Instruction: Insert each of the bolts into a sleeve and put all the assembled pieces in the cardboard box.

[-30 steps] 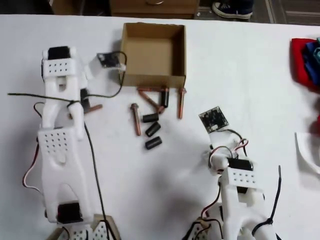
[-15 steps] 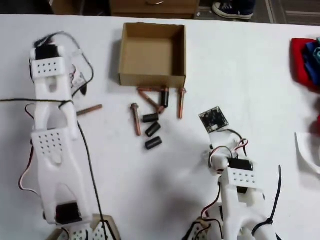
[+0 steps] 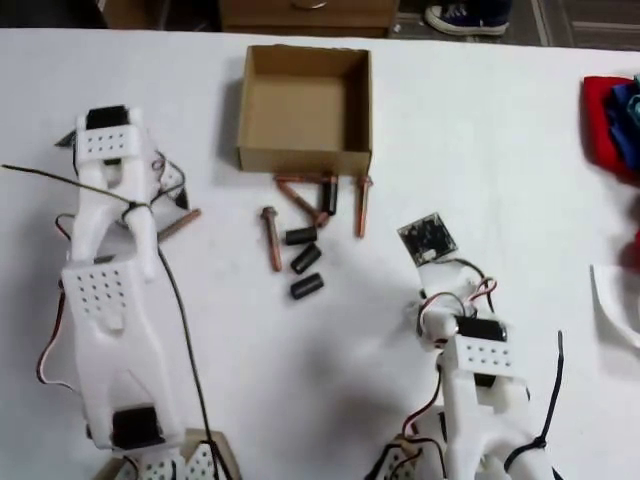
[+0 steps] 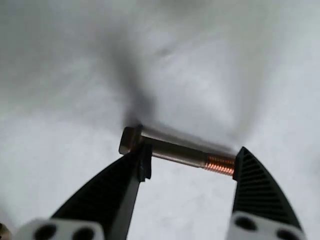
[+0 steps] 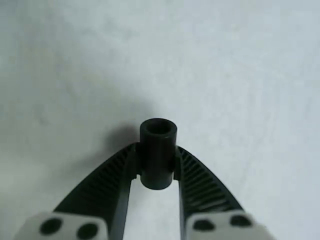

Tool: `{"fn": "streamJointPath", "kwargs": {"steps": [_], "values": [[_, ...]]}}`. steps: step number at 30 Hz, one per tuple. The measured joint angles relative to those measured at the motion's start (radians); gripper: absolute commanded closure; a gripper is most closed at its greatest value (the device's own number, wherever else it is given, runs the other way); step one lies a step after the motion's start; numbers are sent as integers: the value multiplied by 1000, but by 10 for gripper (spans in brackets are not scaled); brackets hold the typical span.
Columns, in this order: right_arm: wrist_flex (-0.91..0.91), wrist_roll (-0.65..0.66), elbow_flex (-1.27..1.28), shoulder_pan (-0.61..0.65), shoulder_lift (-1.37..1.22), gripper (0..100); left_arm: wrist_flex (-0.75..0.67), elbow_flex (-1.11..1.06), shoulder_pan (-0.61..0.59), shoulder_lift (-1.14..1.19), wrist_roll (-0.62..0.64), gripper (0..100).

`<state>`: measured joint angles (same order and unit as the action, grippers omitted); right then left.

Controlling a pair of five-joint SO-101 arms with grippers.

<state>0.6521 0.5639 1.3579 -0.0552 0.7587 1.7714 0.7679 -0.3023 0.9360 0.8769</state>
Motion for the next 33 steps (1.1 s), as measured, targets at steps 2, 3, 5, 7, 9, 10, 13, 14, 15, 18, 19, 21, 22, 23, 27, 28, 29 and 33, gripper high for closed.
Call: {"fn": "streamJointPath", "kwargs": {"steps": [2, 3, 5, 7, 9, 10, 13, 14, 15, 18, 19, 21, 22, 23, 27, 28, 29, 33], "values": [[0, 0, 0, 0, 0, 978, 0, -2, 0, 0, 3, 689], [0, 0, 0, 0, 0, 978, 0, 2, 0, 0, 3, 688], [0, 0, 0, 0, 0, 978, 0, 3, 0, -23, 3, 688], [0, 0, 0, 0, 0, 978, 0, 0, 0, -51, 3, 688], [0, 0, 0, 0, 0, 978, 0, -3, 0, -89, 3, 689], [0, 0, 0, 0, 0, 978, 0, -9, 3, -123, 3, 690], [0, 0, 0, 0, 0, 978, 0, -83, 23, -247, 0, 690], [0, 0, 0, 0, 0, 978, 0, -124, 32, -284, 0, 690], [0, 0, 0, 0, 0, 978, 0, -170, 41, -321, 0, 688], [0, 0, 0, 0, 0, 978, 0, -336, 60, -416, 46, 688], [0, 0, 0, 0, 0, 978, 0, -388, 61, -431, 69, 688], [0, 0, 0, 0, 0, 978, -5, -473, 61, -442, 109, 688], [0, 0, 0, 0, 0, 978, -15, -500, 58, -442, 130, 688], [0, 0, 0, 0, 0, 978, -29, -523, 51, -442, 158, 688], [0, 0, 0, 0, 0, 978, -104, -549, -3, -439, 261, 688], [0, 0, 0, 0, 0, 978, -130, -551, -12, -430, 279, 688], [0, 0, 0, 0, 0, 978, -146, -554, -15, -417, 298, 688], [0, 0, 0, 0, 0, 978, -204, -551, -17, -376, 353, 688]]}}
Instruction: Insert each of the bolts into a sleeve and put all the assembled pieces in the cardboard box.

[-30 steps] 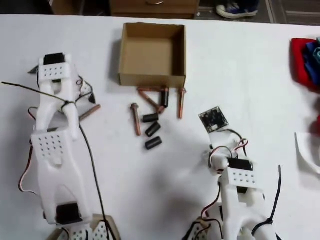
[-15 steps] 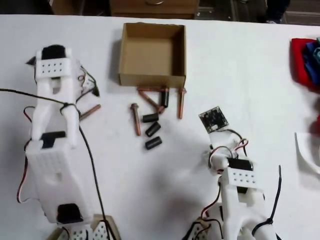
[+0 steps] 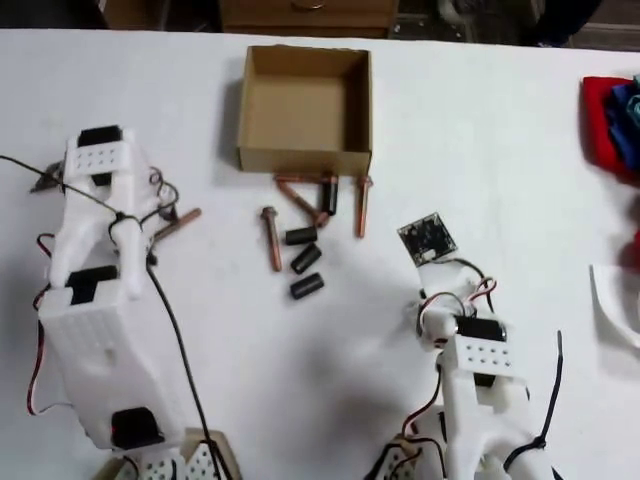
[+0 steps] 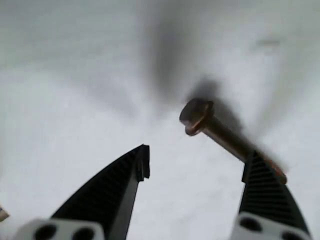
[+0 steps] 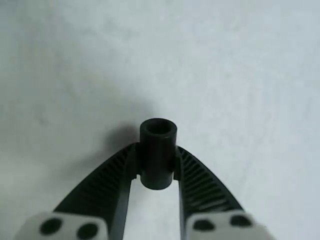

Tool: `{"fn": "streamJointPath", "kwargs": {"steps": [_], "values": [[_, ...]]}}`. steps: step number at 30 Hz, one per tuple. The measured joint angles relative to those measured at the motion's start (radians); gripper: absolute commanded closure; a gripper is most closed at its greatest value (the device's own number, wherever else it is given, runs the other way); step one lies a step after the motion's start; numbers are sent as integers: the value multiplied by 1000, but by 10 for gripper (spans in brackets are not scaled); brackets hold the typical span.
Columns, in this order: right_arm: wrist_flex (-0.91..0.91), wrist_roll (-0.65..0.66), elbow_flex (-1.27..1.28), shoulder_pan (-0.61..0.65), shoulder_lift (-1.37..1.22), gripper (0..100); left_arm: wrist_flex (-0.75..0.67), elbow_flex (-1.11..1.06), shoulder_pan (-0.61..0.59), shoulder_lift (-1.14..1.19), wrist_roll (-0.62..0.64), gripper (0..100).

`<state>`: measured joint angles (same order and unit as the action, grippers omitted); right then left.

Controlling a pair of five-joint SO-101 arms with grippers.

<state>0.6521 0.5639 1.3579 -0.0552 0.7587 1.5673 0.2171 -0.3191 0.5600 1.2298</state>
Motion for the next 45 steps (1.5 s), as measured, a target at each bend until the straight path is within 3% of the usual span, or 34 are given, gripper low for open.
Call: {"fn": "streamJointPath", "kwargs": {"steps": [12, 14, 18, 21, 24, 33, 36, 39, 45], "values": [[0, 0, 0, 0, 0, 978, -129, -5, 3, 84, 64, 697], [0, 0, 0, 0, 0, 978, -129, -5, 11, 84, 64, 749], [0, 0, 0, 0, 0, 978, -144, 12, 43, 86, 34, 950], [0, 0, 0, -2, 0, 978, -155, 49, 87, 92, -97, 962], [0, 0, 0, 0, 0, 978, -153, 78, 158, 98, -305, 958], [0, 0, 0, 3, 0, 978, -149, 166, 213, 104, -1103, 955], [0, 0, 0, 3, 0, 978, -149, 167, 215, 104, -1292, 954], [0, 0, 0, 3, 0, 978, -149, 167, 215, 104, -1376, 935], [0, 0, 0, 3, 0, 978, -124, 167, 213, 104, -1398, 820]]}}
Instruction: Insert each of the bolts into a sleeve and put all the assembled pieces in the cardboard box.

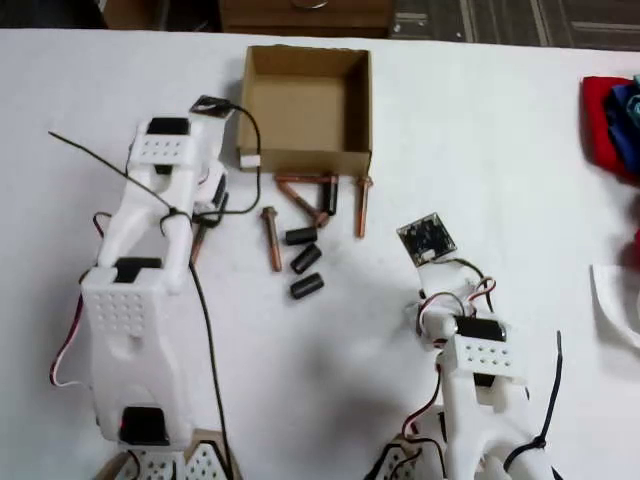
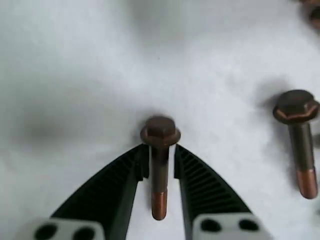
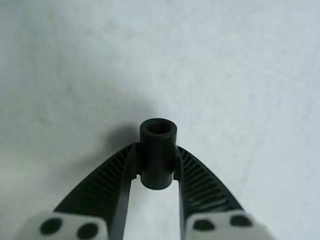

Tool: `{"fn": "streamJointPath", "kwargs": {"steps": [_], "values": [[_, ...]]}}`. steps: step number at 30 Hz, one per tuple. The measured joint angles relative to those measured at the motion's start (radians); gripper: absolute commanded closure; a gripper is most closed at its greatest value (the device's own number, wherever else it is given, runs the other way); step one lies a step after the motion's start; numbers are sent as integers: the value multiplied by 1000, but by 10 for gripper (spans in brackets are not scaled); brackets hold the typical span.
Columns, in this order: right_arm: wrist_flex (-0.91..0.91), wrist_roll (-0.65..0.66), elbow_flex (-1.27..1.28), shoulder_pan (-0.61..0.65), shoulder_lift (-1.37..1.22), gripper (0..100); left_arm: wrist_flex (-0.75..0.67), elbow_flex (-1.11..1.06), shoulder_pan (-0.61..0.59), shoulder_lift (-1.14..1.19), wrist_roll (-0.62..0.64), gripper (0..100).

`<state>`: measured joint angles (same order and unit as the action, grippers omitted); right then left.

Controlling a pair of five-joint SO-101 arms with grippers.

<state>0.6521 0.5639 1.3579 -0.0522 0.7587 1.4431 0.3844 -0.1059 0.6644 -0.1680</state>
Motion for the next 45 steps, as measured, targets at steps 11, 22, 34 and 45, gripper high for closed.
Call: {"fn": "streamJointPath", "kwargs": {"steps": [11, 22, 34, 45], "values": [[0, 0, 0, 0, 0, 978, 44, 2, 2, 31, 0, 820], [0, 0, 0, 12, 0, 978, 106, 181, 12, 166, -11, 897], [-2, 0, 21, 77, 0, 978, 273, 443, 15, 316, -11, 976], [-2, 0, 21, 77, 0, 978, 327, 572, 15, 203, -11, 975]]}}
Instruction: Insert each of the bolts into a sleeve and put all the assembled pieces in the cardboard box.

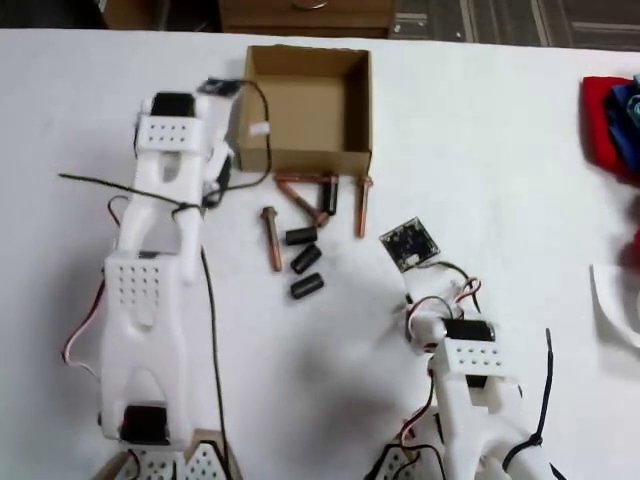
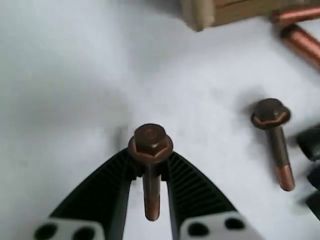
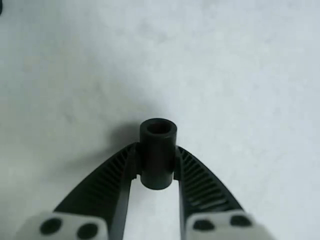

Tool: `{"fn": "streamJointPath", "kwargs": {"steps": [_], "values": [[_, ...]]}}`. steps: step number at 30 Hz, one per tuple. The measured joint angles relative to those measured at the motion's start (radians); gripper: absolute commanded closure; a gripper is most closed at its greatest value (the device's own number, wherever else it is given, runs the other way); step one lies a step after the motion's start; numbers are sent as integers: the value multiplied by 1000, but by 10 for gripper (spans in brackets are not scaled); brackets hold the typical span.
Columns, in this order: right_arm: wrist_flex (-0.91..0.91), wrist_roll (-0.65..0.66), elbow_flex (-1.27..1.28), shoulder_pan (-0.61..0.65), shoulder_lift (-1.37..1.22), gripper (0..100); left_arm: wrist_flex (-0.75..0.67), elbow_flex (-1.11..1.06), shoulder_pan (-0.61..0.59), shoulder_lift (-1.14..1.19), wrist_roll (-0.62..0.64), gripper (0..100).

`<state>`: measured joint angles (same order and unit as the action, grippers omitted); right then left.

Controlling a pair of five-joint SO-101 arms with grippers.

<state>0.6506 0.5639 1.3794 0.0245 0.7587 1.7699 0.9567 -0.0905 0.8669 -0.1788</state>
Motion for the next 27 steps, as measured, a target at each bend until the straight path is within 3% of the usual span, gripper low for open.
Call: {"fn": "streamJointPath", "kwargs": {"steps": [7, 12, 16, 20, 23, 27], "values": [[3, 0, 0, 0, 5, 978, 0, -249, 75, -448, -69, 975], [126, 0, 0, 0, 147, 978, -81, -471, 130, -789, -78, 975], [278, -35, 2, 0, 413, 978, -255, -657, 124, -1022, 32, 975], [308, -173, 29, 3, 758, 974, -419, -830, 124, -1178, 167, 974], [198, -282, 101, 66, 982, 976, -522, -918, 126, -1224, 203, 974], [-109, -351, 252, 186, 945, 977, -605, -937, 126, -1235, 215, 974]]}}
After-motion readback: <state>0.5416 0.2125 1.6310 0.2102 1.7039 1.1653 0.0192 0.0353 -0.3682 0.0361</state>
